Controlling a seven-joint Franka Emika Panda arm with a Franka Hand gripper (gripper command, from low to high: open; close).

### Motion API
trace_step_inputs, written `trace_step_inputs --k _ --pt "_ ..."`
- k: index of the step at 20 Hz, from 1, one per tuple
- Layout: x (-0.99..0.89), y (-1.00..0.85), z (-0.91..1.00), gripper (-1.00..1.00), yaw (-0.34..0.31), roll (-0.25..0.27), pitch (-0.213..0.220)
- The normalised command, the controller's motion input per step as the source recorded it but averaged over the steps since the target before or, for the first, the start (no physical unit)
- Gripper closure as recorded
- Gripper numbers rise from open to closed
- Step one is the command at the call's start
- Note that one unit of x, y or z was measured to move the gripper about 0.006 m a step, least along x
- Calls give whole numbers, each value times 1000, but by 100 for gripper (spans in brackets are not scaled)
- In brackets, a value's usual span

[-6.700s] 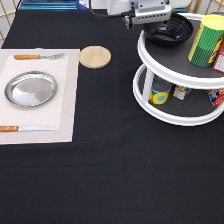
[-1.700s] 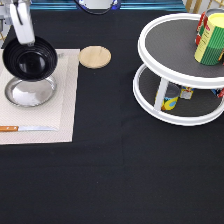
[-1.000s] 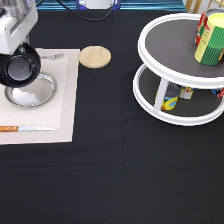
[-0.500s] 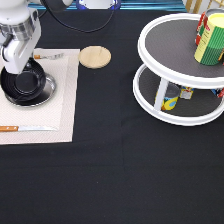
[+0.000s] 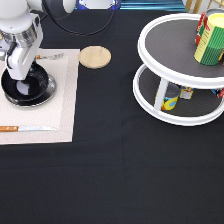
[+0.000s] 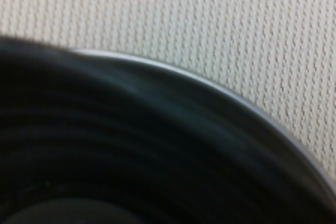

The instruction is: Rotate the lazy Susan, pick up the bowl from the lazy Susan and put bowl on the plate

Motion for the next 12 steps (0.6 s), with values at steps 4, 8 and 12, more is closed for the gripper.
trace_step_inputs --k 4,8,12 --pt "220 120 188 -100 0 175 241" --pt "206 59 635 -100 0 140 241" --pt "248 -1 859 -100 0 84 222"
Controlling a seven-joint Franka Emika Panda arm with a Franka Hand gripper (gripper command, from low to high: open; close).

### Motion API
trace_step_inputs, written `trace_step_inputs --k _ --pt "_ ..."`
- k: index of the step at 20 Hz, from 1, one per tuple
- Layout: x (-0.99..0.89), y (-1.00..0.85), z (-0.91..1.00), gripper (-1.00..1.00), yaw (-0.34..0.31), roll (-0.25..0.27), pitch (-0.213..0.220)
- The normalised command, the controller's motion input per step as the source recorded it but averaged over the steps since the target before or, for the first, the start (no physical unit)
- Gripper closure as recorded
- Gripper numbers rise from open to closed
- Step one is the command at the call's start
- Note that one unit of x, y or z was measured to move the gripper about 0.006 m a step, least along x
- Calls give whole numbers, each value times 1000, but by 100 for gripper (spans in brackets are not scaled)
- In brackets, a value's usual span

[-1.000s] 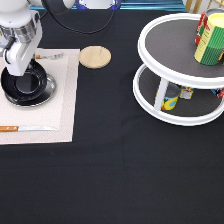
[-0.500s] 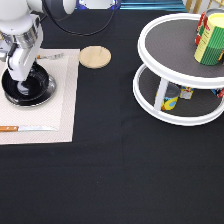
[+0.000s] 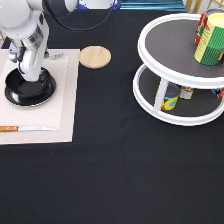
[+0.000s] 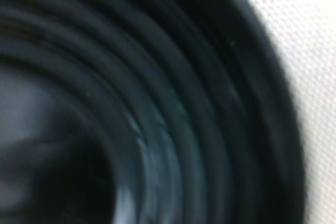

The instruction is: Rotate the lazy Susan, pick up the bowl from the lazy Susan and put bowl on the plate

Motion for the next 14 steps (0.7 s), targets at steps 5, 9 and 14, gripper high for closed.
trace_step_inputs --k 5,9,14 --pt "146 -158 876 -100 -17 33 149" --pt "214 -58 339 -100 -18 12 115" --pt "0 0 0 -100 0 0 0"
